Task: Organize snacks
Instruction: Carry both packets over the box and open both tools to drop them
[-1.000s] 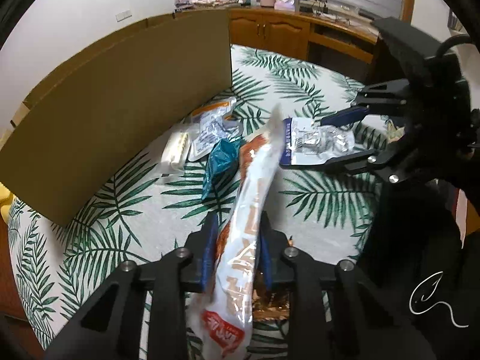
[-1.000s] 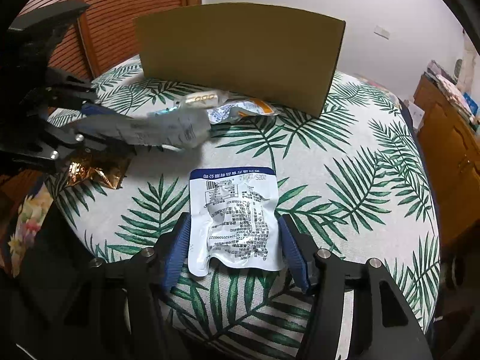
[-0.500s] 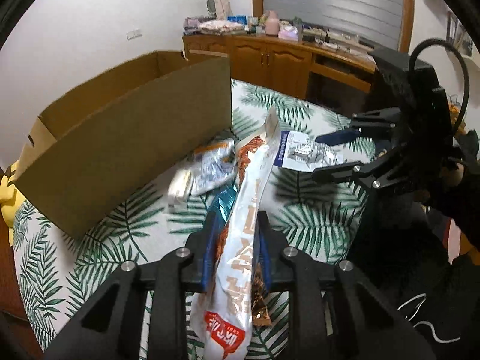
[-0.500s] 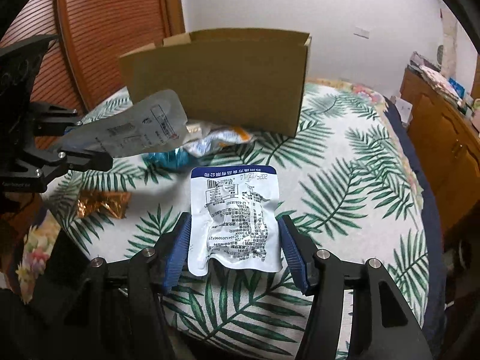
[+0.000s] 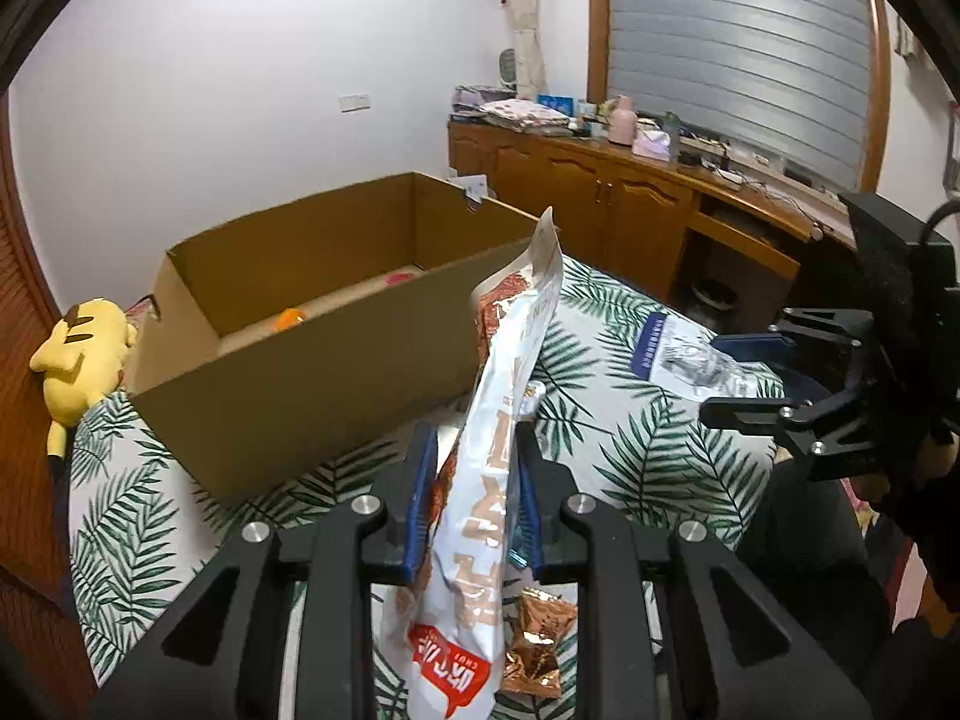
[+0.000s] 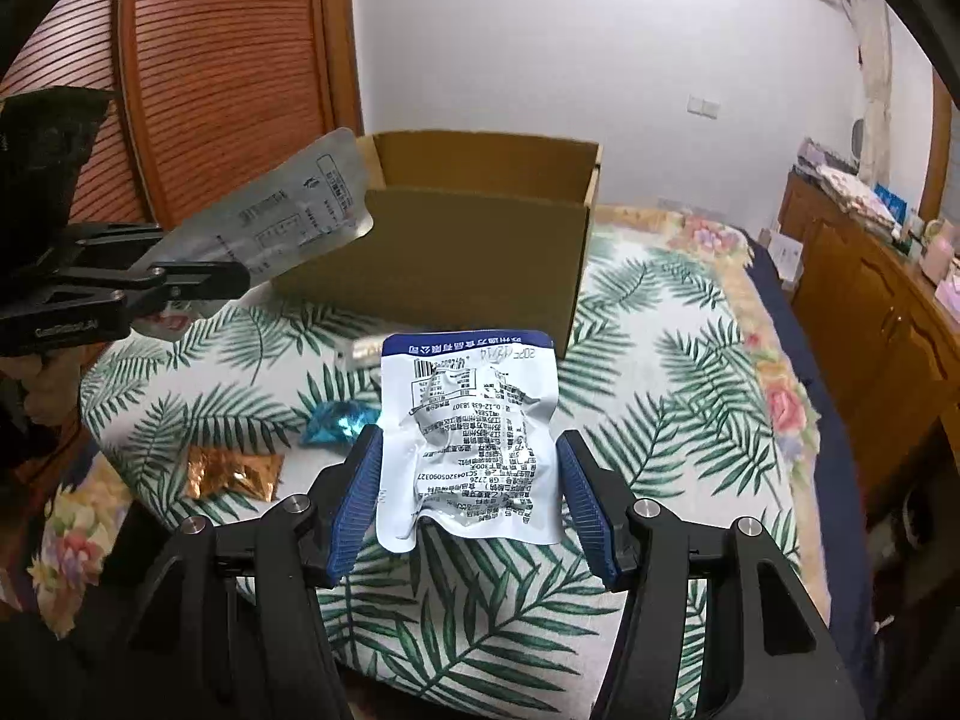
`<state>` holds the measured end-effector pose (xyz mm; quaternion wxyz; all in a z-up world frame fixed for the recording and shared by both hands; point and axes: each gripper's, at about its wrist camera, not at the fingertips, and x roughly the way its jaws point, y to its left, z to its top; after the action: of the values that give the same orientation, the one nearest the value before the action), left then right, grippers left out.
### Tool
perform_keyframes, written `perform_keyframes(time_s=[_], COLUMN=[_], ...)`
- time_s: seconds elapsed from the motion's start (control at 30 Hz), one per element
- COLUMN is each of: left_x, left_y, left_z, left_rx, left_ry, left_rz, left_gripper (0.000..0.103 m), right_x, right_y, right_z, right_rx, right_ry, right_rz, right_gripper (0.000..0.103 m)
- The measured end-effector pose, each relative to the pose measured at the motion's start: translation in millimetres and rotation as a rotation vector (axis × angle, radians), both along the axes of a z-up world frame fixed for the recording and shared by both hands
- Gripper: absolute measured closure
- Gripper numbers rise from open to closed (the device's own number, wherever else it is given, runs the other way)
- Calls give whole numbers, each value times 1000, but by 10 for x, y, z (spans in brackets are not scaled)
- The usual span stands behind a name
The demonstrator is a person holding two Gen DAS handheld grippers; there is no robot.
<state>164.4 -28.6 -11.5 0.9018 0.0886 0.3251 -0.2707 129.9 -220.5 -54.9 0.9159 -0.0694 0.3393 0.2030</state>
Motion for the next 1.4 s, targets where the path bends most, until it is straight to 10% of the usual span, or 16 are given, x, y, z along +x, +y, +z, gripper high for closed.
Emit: perform_keyframes(time_s=[1.07,1.4], left_x=[1073,1747], left_y=[303,316], left_z=[589,303], left_rx=[-92,-61], left_ry=[-141,-82], left_rz=[147,155], left_gripper=[80,80], right_x=[911,1595], right_y=[522,814], right_z=[761,628], right_rx=[-21,-16], right_ry=[-160,-160], right_rz=[81,133], right_gripper=[43,43])
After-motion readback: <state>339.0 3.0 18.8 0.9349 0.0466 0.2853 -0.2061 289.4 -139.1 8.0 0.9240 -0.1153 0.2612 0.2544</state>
